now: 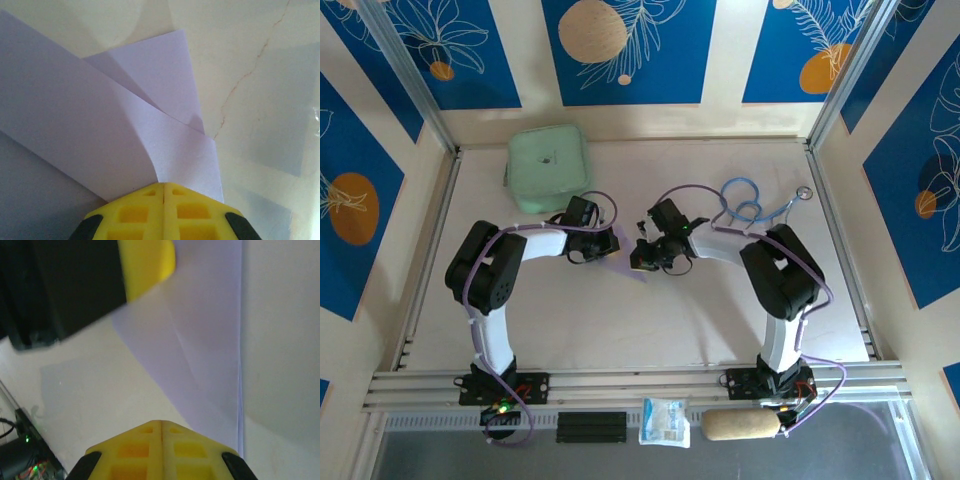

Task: Fold a paper plane with a square sheet of paper (pick it up from the middle)
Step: Fourth fold the wing at the center of the table.

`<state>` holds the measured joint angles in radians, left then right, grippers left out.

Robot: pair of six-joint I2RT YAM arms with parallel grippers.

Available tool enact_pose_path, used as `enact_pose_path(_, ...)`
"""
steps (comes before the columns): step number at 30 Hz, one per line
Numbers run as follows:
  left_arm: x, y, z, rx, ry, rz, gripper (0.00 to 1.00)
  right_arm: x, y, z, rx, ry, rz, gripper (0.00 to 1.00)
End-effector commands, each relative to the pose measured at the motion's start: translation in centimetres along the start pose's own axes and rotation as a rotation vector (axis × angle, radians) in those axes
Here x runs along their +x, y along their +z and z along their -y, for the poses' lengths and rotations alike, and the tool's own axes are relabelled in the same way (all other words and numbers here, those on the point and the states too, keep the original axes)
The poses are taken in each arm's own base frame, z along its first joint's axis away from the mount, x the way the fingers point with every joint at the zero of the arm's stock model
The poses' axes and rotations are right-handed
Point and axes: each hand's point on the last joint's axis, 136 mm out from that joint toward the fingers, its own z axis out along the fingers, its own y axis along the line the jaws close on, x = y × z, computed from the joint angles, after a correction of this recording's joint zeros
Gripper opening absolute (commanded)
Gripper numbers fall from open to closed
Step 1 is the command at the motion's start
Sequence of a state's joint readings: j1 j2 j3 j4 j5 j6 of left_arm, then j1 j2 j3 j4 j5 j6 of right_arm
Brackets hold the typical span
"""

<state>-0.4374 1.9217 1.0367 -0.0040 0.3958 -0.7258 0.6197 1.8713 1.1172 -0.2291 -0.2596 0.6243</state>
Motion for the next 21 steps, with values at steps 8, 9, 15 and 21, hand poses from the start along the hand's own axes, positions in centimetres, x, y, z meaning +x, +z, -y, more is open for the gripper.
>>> enact_pose_path(8, 3.4, 1.3, -7.0, -0.23, -0.104, -0.1, 0.0, 1.1, 2.2, 2.9, 0.034, 0.063, -0.064, 0.0)
enact_pose_path(9, 3.4, 1.3, -7.3, -0.242, -0.106, -0.102, 0.0, 1.7, 2.1, 3.3, 0.031, 0.072, -0.072, 0.0)
enact_pose_path(15, 3.1, 1.3, -7.7, -0.274, -0.096, -0.1, 0.0, 6.1, 1.2, 5.4, 0.017, 0.114, -0.119, 0.0)
enact_pose_path(21, 2.6, 1.3, -6.4, -0.223, -0.077, -0.097, 0.0, 8.4, -0.5, 6.0, 0.009, 0.111, -0.108, 0.0)
